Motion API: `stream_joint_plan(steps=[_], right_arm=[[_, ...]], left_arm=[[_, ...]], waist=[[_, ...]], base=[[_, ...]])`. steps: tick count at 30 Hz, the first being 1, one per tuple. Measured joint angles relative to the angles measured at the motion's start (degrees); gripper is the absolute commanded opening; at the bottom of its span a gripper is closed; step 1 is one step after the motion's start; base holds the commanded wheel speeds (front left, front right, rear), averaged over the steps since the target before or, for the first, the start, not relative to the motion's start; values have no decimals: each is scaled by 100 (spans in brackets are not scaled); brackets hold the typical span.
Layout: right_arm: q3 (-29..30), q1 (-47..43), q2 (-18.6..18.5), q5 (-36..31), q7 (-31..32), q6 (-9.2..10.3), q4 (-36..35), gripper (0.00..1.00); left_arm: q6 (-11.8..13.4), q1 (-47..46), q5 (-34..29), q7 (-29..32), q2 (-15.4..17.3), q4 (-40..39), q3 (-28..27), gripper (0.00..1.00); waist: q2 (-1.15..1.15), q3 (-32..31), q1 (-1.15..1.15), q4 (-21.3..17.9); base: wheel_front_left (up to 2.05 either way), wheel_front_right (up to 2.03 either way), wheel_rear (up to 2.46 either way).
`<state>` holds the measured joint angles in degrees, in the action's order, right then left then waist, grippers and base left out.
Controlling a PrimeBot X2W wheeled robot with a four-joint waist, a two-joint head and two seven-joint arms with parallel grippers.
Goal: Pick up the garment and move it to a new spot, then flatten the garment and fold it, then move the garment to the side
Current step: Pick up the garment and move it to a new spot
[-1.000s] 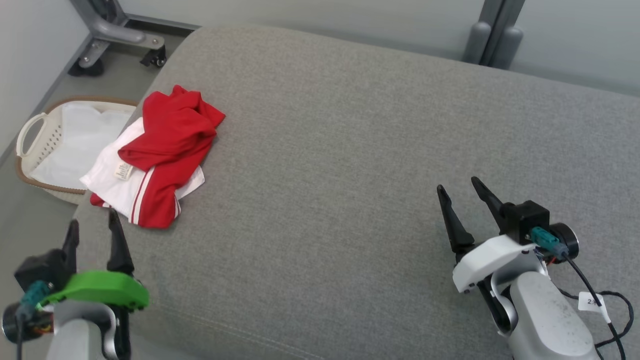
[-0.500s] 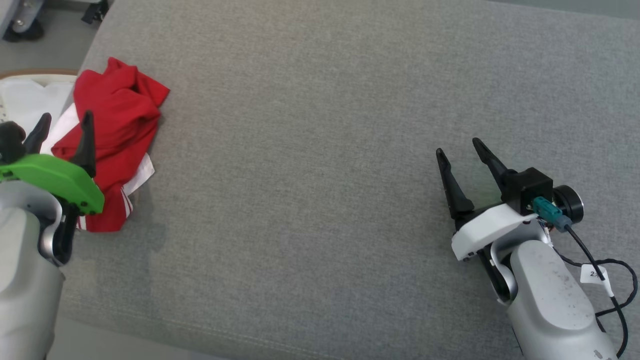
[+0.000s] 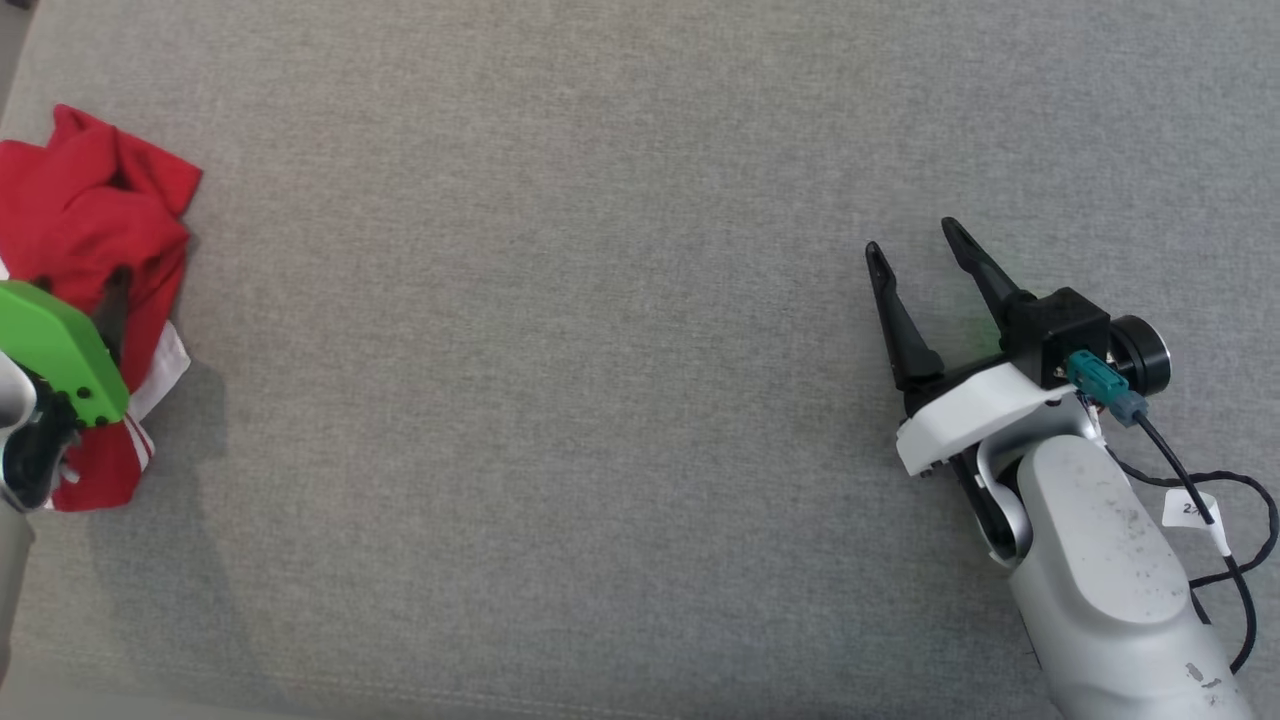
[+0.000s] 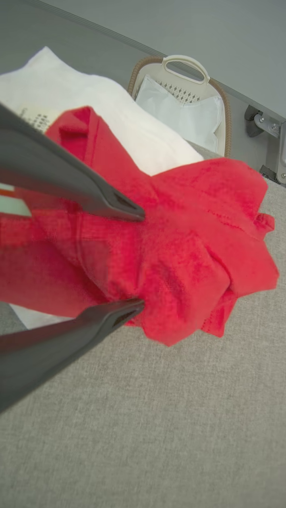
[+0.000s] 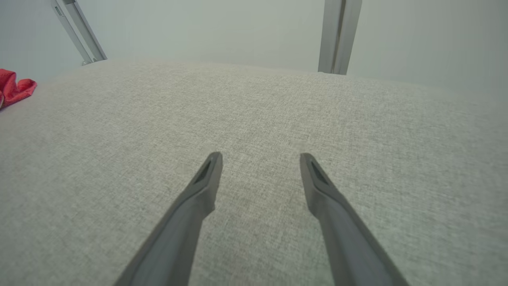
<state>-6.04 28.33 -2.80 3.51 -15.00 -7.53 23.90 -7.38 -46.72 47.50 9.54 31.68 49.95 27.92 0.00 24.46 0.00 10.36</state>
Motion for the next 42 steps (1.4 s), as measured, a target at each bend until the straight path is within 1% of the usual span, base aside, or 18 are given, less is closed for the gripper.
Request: stream_joint_plan(steps=[7,8,9,10,11,14,18,25,29,34,38,42], right_arm=[[27,71,3,-45,0,0,-63,100],[38,85,2,-51,0,0,-74,100],[44,92,3,-52,0,0,-77,100],[52,100,4,-59,0,0,-81,100],[62,106,8,-63,0,0,-83,100],[93,110,9,-66,0,0,-79,100],[142,88,3,-35,0,0,-45,100],[180,-109,2,140,0,0,13,100],[198,-221,0,266,0,0,36,100],[158,-362,0,441,0,0,35,100],[135,-453,-3,514,0,0,27,100],[115,-523,0,570,1,0,18,100]], left_arm=[[0,-75,246,164,11,615,71,100],[0,-97,264,142,2,670,82,94],[0,-109,271,110,-1,702,98,65],[1,-123,278,86,-5,734,114,45],[1,-137,279,21,-3,759,147,0],[8,-164,250,-236,-2,789,242,0],[5,-263,81,-837,-4,742,397,0],[0,-639,-234,-1662,49,318,723,0],[0,-832,-360,-1931,-25,-25,924,0],[0,-940,-428,-2168,-350,-542,1136,0],[0,-938,-427,-2261,-751,-956,1338,0],[0,-886,-426,-2299,-1165,-1199,1549,0]], waist=[[0,216,0,-193],[0,245,0,-208],[0,265,0,-219],[1,287,0,-230],[1,302,0,-236],[1,287,0,-238],[0,165,0,-230],[0,-189,0,-255],[0,-421,0,-320],[0,-658,0,-541],[0,-789,0,-827],[0,-885,0,-1157]], base=[[0,0,0],[0,0,0],[0,0,0],[0,0,0],[0,0,0],[0,0,0],[0,0,0],[0,0,0],[0,0,0],[0,0,0],[0,0,0],[0,0,0]])
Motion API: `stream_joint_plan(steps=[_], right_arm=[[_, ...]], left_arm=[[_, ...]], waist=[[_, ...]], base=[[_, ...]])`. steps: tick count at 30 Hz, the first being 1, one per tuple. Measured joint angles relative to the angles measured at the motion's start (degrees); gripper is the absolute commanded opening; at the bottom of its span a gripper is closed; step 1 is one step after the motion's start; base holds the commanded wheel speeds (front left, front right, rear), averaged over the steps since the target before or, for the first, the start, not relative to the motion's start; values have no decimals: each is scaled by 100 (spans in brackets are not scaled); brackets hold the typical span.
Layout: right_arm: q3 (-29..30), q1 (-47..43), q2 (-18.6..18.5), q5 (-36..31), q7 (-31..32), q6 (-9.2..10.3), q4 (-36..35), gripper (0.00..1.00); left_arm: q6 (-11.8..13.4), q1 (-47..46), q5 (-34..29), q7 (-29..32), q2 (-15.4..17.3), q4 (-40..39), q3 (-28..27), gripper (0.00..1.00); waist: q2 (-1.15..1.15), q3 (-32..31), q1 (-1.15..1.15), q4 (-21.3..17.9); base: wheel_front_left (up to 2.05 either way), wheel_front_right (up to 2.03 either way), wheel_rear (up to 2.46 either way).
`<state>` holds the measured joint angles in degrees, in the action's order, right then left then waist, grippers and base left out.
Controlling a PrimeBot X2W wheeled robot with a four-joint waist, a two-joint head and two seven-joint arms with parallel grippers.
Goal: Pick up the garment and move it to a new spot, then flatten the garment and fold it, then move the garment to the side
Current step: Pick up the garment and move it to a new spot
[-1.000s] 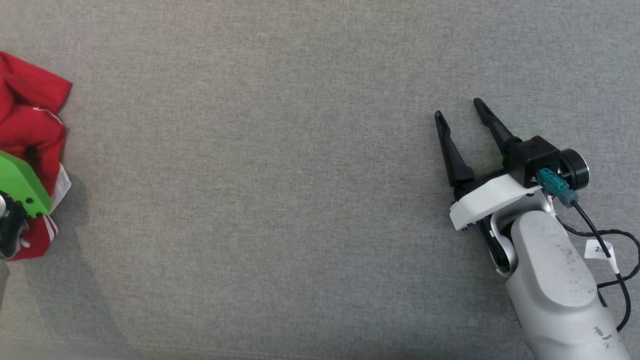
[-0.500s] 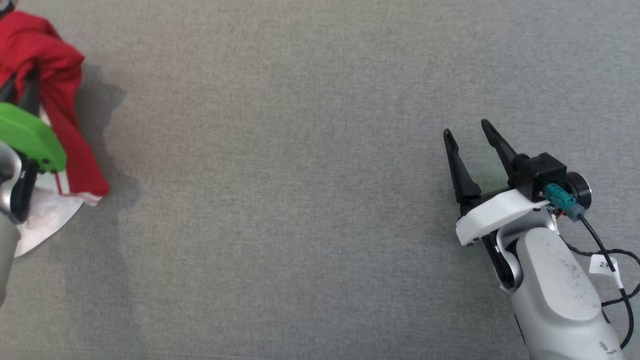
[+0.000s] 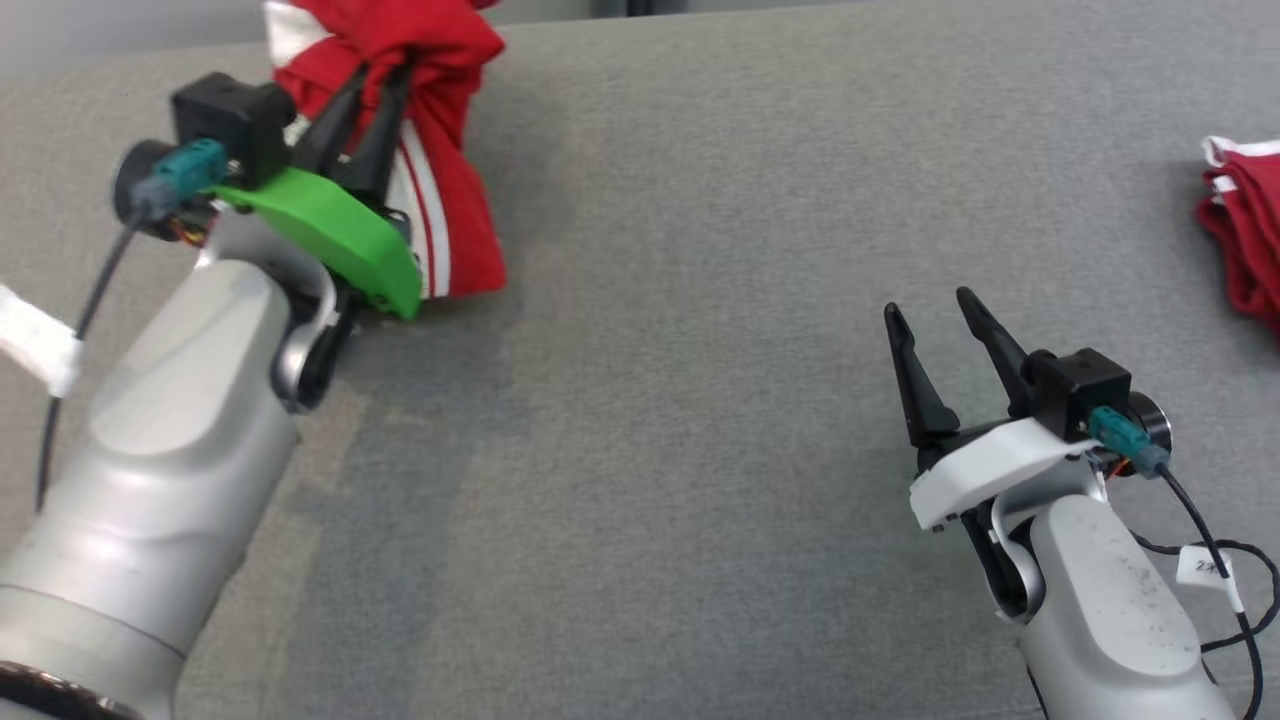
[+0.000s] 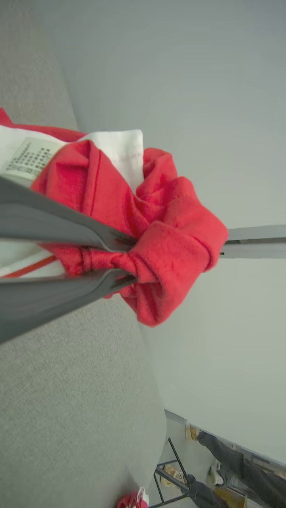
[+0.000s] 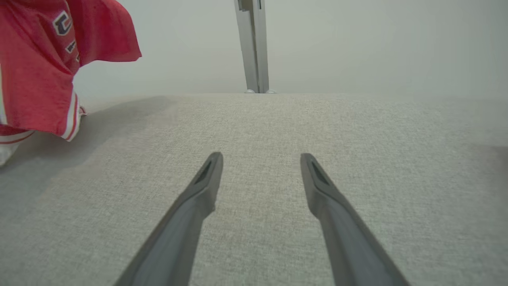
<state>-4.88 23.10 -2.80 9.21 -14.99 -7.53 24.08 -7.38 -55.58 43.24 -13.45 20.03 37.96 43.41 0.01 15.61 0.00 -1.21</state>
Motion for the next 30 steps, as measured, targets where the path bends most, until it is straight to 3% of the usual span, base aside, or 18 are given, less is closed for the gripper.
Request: stream_joint_plan(steps=[11,12,13,14,21,24,30], right_arm=[[-20,-153,-7,148,-1,0,-16,100],[-22,-166,-8,152,-1,0,-13,100],[-19,-181,-3,160,-1,0,-16,100],[-13,-204,-7,177,-1,0,-18,100],[103,-276,-8,179,-1,0,-15,100],[133,-307,-3,135,-1,0,-26,100],[210,-386,1,20,-1,0,24,100]], left_arm=[[0,255,121,-22,-1091,137,914,0],[0,310,163,-23,-1169,218,990,13],[0,353,193,-23,-1216,326,1083,78],[0,398,192,-43,-1239,416,1127,100],[103,779,94,-143,-1316,836,890,100],[368,1077,-112,-157,-1189,539,279,100],[537,2055,-793,-159,-939,-151,-792,100]], waist=[[0,-134,0,-1071],[0,-140,0,-1159],[0,-146,0,-1238],[0,-152,0,-1310],[0,-252,0,-1437],[0,-310,0,-1317],[0,-460,0,-1042]], base=[[0,0,0],[0,0,0],[0,0,0],[0,0,0],[0,0,0],[0,0,0],[0,0,0]])
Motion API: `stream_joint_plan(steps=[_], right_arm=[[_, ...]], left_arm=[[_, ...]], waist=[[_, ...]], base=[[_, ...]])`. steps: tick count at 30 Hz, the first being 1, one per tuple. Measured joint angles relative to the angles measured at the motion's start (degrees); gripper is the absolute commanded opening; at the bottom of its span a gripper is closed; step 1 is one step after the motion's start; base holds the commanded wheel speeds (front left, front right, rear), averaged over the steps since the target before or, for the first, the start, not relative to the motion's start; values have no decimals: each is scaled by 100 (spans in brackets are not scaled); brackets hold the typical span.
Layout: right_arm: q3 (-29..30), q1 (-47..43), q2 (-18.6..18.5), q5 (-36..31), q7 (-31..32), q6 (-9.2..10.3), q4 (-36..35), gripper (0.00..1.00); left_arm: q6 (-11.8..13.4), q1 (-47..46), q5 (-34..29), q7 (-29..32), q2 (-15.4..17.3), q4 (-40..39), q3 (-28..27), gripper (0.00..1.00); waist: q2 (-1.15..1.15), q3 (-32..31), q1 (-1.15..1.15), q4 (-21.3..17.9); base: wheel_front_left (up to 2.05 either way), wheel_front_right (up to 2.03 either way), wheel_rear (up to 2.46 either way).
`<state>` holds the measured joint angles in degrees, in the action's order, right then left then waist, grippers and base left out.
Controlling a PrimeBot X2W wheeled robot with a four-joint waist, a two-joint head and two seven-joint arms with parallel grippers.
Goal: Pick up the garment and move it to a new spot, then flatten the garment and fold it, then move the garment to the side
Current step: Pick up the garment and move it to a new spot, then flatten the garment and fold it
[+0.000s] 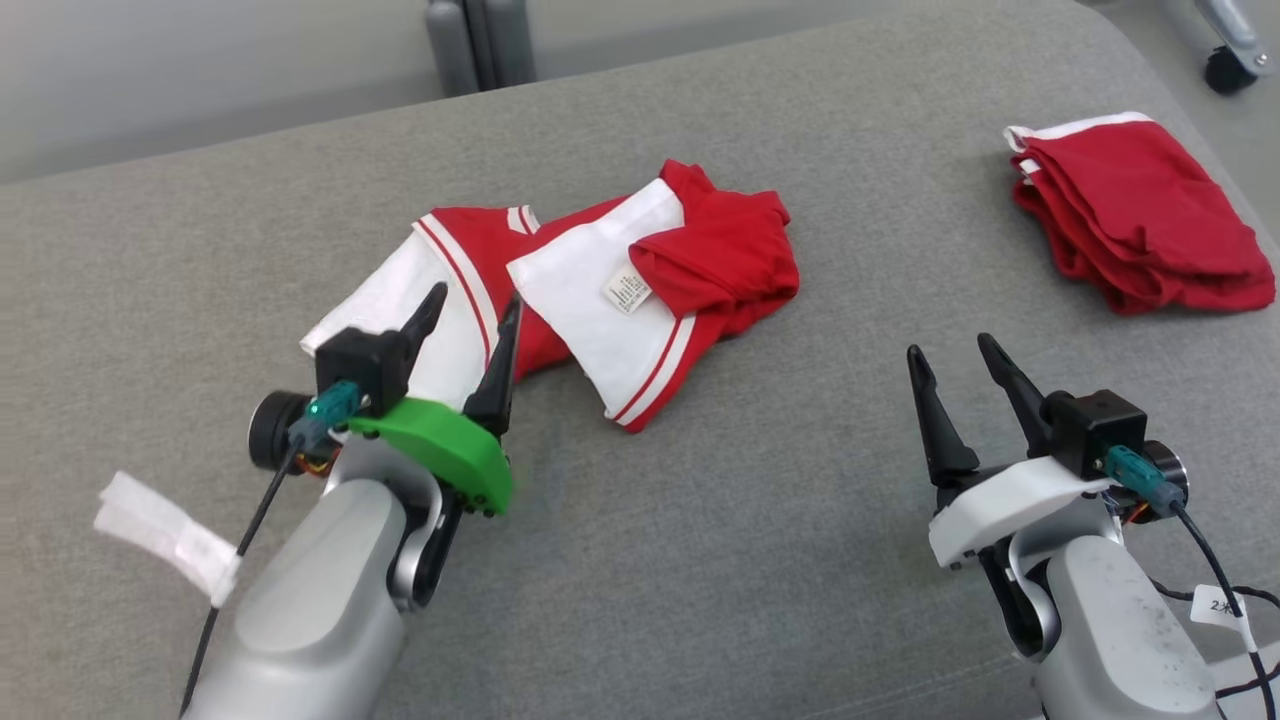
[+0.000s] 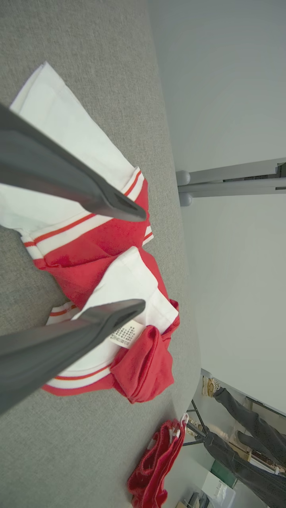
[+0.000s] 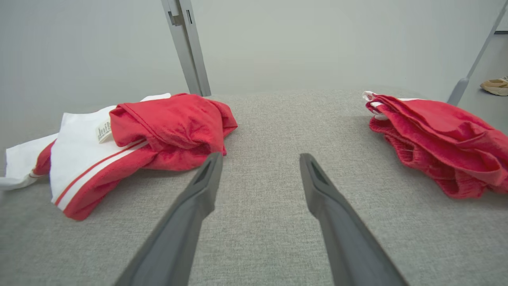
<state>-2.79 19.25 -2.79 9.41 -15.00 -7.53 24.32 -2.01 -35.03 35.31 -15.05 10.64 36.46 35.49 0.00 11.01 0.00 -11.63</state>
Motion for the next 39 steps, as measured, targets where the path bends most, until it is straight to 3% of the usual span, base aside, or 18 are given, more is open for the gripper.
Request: stream_joint_plan(steps=[8,19,28,39], right_arm=[[142,-185,-4,-145,0,0,105,100],[158,-642,-2,-148,0,0,237,100],[179,-814,-2,-162,0,0,282,100],[-347,-380,-5,-203,0,0,301,100]], left_arm=[[-7,1295,-917,-8,41,-833,-1305,100],[-163,3186,-1898,-9,-491,-1722,-2989,100],[-388,3736,-2158,-9,-750,-1783,-3400,100],[-480,3481,-2029,-9,-777,-1738,-3170,100]], waist=[[0,-293,0,365],[0,-837,0,671],[0,-1007,0,787],[0,-781,0,958]], base=[[0,0,0],[0,0,0],[0,0,0],[0,0,0]])
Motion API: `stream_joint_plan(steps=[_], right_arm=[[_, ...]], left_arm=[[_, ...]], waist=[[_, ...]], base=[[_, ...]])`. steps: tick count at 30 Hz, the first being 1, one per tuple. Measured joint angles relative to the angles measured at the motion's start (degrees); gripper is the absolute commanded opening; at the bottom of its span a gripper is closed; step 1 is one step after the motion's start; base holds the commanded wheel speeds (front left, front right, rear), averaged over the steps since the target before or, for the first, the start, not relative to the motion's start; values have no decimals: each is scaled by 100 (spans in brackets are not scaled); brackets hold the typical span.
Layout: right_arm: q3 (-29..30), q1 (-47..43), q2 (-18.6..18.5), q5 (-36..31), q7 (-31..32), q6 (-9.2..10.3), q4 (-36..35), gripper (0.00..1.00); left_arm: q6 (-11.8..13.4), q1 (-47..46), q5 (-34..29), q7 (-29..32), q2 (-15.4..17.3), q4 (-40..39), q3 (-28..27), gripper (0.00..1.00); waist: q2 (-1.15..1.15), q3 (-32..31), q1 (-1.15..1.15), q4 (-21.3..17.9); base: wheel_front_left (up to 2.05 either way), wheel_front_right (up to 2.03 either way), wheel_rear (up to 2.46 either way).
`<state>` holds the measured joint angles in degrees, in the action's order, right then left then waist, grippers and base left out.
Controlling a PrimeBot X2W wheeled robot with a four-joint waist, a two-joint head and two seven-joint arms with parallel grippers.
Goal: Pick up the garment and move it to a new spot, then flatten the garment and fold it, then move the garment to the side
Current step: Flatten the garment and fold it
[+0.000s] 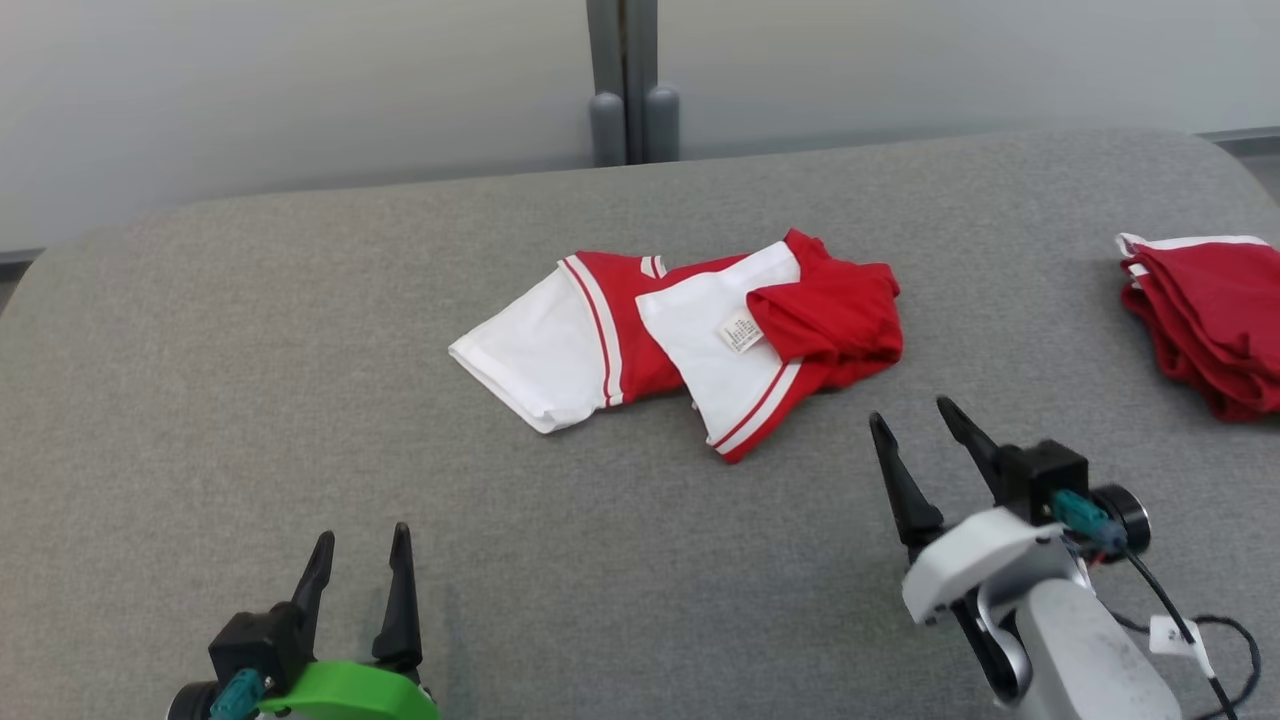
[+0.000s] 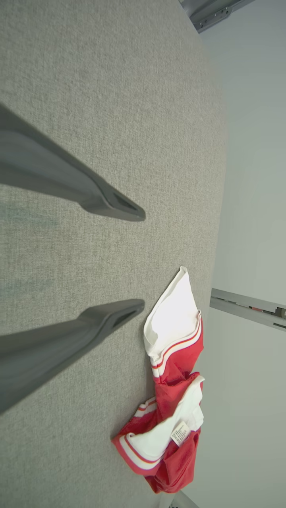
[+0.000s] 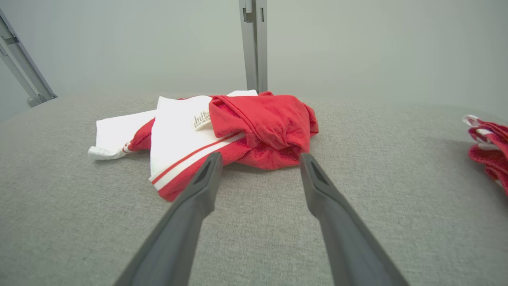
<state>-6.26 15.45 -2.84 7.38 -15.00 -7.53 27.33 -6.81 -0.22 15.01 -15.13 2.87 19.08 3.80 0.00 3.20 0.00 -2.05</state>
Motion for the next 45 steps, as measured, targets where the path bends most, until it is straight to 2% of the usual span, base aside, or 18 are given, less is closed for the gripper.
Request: stream_joint_plan(steps=[6,11,22,27,34,36,37,38,39,41,45], right_arm=[[-750,1060,5,-3,0,0,389,100],[-1235,2118,7,-29,0,0,1313,100],[-1145,3214,7,-377,220,0,2784,100],[-1177,3390,7,-649,492,0,3070,100],[-899,3417,4,-1014,719,0,3255,100],[-753,3343,9,-1107,750,0,3306,84],[-694,3307,10,-1174,750,0,3329,69],[-609,3271,10,-1229,744,0,3333,49],[-539,3249,7,-1271,726,0,3331,39],[-415,3216,12,-1332,686,0,3325,1],[-283,3134,5,-1335,472,0,3276,0]], left_arm=[[-23,-248,124,1,-2,45,189,100],[-26,-405,247,0,0,99,325,100],[-31,-616,442,0,-1,194,513,100],[-32,-636,517,0,-1,240,566,100],[-43,-669,561,0,-1,224,643,100],[-43,-669,565,0,-1,219,647,100],[-43,-669,570,0,-1,215,647,100],[-43,-669,571,0,-2,213,648,100],[-44,-669,571,0,-2,207,647,100],[-46,-668,571,0,-2,191,637,100],[-48,-666,566,1,-1,174,638,100]], waist=[[0,282,0,320],[0,556,0,718],[0,1027,0,1365],[0,1147,0,1491],[0,1129,0,1493],[0,1133,0,1491],[0,1135,0,1489],[0,1138,0,1485],[0,1141,0,1481],[0,1148,0,1468],[0,1132,0,1446]], base=[[0,0,0],[0,0,0],[0,0,0],[0,0,0],[0,0,0],[0,0,0],[0,0,0],[0,0,0],[0,0,0],[0,0,0],[0,0,0]])
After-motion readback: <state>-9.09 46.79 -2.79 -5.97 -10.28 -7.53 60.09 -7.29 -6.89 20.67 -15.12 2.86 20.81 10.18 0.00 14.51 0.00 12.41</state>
